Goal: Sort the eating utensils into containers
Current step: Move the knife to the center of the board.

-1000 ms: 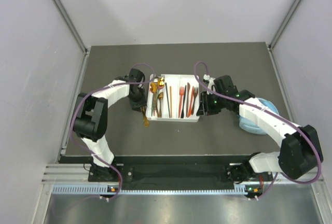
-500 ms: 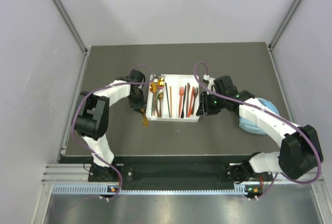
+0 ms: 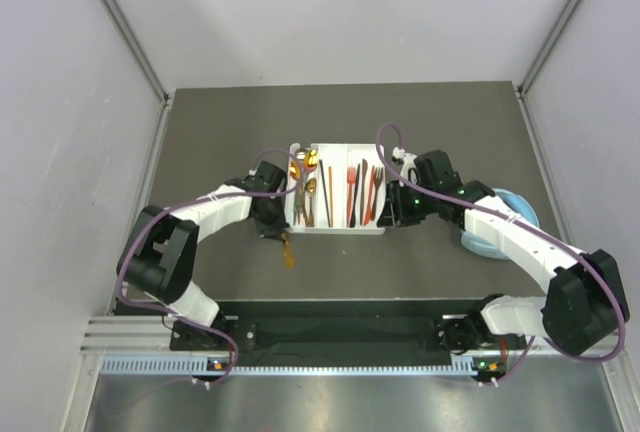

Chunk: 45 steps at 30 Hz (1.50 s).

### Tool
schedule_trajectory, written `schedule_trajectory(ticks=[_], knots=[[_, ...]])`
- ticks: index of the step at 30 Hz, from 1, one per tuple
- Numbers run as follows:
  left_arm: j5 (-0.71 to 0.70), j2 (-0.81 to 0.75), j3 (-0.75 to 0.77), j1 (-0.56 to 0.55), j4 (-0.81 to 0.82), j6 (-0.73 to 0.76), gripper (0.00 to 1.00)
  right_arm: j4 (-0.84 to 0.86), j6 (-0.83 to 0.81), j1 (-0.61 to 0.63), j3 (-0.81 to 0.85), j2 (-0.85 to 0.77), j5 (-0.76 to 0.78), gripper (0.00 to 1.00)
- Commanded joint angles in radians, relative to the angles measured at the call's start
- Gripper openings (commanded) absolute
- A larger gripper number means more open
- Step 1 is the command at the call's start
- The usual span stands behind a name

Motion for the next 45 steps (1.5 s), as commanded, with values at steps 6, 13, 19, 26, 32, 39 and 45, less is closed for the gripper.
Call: schedule_trajectory(ticks=[6,13,19,26,32,39,45], knots=[[0.090,-0.003,-0.026,-0.217,-0.254,-0.215,0.00,0.046,0.010,0.065,-0.011,-0.074,-0.034,0.33],[0.076,0.077,-0.035,-0.390,-0.121,-0.379,0.00,0.037,0.002,0.181,-0.014,-0.074,-0.051,0.38],[-0.181,-0.038,0.094,-0.432,-0.243,-0.436,0.13,0.112,0.045,0.297,-0.050,-0.107,-0.016,0.46],[-0.484,-0.273,0.243,-0.349,-0.496,-0.458,0.24,0.141,0.017,0.413,-0.001,0.055,0.014,0.48],[-0.495,-0.425,0.211,-0.087,-0.541,-0.355,0.24,0.224,0.007,0.552,0.124,0.291,0.043,0.50],[-0.521,-0.506,0.189,0.092,-0.533,-0.266,0.24,0.196,-0.030,0.627,0.324,0.506,0.171,0.55],[-0.452,-0.535,0.185,0.290,-0.451,-0.176,0.24,0.121,-0.079,0.658,0.471,0.636,0.285,0.56]])
